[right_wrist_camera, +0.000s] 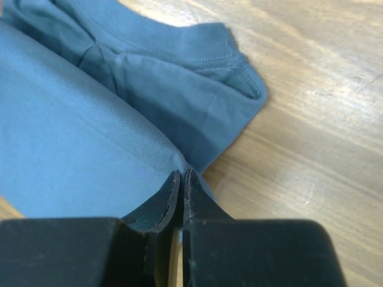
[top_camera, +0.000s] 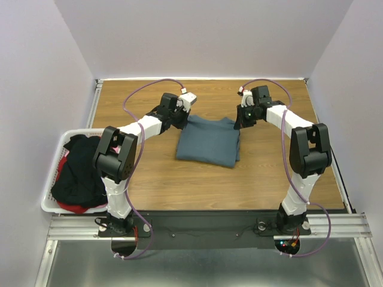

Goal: Fold and stack the t-shirts
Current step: Fold the tshirt

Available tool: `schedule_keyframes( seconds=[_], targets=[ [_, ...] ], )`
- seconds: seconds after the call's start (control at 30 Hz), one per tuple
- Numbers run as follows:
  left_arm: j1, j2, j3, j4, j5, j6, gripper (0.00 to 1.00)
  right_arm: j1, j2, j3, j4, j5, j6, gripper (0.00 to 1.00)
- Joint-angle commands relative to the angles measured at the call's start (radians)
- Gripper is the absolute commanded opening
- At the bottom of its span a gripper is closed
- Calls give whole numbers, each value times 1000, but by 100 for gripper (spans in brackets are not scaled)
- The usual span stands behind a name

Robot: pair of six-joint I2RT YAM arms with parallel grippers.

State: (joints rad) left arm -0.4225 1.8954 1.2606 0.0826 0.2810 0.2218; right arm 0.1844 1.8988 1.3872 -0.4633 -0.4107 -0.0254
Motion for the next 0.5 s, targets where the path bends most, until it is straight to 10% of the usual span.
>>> schedule_keyframes(
  seconds=[0.0, 0.47],
  targets=[
    [10, -2, 42, 55, -54, -10, 0, -5, 8, 58, 43, 44, 2, 1],
    [34, 17, 26, 74, -120, -68, 0, -5, 84, 153, 43, 53, 22, 9]
  ],
)
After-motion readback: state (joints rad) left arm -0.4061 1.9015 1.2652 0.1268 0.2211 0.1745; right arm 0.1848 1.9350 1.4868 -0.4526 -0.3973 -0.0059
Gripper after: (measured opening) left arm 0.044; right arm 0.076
